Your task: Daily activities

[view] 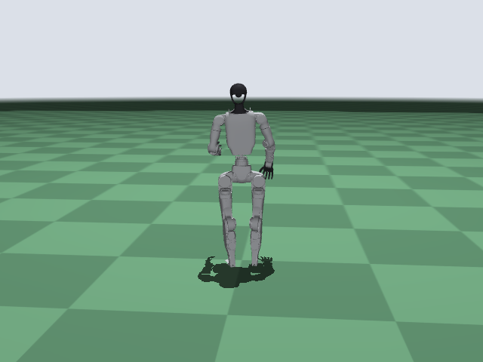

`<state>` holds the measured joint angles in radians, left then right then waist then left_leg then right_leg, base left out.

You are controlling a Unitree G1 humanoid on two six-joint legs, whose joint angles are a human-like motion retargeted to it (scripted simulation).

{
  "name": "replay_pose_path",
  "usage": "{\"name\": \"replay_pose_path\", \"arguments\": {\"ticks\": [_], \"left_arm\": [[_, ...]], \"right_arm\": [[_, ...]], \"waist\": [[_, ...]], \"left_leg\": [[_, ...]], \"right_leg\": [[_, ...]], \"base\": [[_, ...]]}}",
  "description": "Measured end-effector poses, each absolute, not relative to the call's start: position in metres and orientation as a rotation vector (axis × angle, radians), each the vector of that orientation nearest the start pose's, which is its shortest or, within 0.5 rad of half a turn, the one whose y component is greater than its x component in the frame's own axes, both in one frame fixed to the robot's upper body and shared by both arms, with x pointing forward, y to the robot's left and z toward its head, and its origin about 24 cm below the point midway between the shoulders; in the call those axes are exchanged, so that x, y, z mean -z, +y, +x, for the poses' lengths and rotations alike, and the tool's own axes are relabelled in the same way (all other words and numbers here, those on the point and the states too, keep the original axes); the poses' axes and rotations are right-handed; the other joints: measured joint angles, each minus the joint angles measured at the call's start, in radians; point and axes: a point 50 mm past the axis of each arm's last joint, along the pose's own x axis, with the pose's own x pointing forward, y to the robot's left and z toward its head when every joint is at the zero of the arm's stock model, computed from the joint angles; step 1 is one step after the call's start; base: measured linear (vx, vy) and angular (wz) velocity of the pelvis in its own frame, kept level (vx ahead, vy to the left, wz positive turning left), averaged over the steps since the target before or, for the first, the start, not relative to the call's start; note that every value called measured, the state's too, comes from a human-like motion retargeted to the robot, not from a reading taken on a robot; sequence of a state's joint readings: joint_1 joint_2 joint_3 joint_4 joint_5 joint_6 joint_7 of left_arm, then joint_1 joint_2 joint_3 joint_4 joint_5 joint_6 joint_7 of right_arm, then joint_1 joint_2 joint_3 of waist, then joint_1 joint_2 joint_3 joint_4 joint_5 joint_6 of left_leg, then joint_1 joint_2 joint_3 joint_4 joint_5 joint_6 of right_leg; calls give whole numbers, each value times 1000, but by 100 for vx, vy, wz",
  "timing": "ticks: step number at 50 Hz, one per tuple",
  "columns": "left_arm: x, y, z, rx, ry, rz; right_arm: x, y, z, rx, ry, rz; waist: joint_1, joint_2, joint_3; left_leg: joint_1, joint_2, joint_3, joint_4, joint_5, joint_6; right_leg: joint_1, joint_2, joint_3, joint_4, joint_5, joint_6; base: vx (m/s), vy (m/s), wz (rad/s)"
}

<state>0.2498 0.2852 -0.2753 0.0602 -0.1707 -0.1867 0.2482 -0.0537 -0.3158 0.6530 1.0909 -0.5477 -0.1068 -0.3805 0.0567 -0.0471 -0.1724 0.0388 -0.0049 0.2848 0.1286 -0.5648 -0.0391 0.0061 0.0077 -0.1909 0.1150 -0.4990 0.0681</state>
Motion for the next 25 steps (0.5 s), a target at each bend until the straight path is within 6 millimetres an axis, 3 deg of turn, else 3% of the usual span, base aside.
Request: {"name": "replay_pose_path", "arguments": {"ticks": [25], "left_arm": [[10, 164, 192, 20, 146, 138]], "right_arm": [[142, -205, 138, -451, 680, -1190]], "waist": [[-7, 13, -21]], "left_leg": [[-57, 2, -3, 66, -27, -3]], "right_leg": [[-72, -18, -8, 102, -50, 4]], "base": [[0, 0, 0]]}}
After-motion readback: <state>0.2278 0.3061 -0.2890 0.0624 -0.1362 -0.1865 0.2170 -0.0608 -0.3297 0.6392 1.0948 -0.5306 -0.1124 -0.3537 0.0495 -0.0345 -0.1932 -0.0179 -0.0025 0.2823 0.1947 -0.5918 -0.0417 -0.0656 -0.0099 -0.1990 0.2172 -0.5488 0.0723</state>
